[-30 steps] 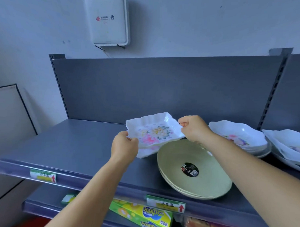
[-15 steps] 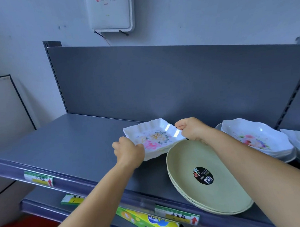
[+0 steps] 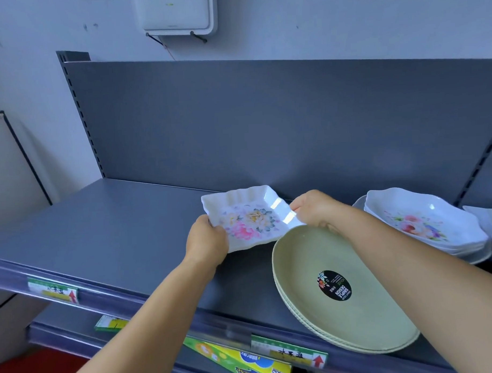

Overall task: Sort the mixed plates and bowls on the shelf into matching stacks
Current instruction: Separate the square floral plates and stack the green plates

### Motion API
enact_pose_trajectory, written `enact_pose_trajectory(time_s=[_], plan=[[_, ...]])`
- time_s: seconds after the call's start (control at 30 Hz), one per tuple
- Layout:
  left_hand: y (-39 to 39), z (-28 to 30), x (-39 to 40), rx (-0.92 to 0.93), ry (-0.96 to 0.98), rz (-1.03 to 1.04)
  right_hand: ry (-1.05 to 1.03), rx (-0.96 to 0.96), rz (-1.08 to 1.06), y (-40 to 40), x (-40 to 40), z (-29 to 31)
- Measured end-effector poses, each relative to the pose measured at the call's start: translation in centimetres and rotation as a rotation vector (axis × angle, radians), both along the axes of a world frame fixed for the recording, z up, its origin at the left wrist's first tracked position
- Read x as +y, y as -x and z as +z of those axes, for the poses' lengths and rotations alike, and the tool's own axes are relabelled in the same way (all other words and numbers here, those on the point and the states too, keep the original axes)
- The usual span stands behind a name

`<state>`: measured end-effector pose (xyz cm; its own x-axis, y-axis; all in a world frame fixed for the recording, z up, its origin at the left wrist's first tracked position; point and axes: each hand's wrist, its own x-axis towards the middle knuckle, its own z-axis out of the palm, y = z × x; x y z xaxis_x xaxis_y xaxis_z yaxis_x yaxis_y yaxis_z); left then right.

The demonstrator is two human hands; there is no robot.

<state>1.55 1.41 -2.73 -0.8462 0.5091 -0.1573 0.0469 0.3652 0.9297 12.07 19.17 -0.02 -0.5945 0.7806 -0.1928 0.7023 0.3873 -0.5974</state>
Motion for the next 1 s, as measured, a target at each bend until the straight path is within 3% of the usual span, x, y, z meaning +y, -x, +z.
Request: enact_pose_trajectory(time_s=[0.17,0.43,0.6,1.0], plan=[[0.5,1.2,0.2,0.050,-0.164,0.027,-0.013,0.180,-0.057,0.0,0.3,-0.4],[-2.0,4.3,0.3,0.001,-0.344,-0.095,-0.106,0.422,-0.227,-4.3,-1.6,2.5],[-5.0,5.1,1.0,0.012,-0.349,-0.236,-0.193,0.455,-0.305,-9.6,-1.9,2.8],[-14.5,5.7,3.3,-0.052,-0.353,-0.452,-0.136,0.477,-0.503,-23.7,-3.5,3.0]])
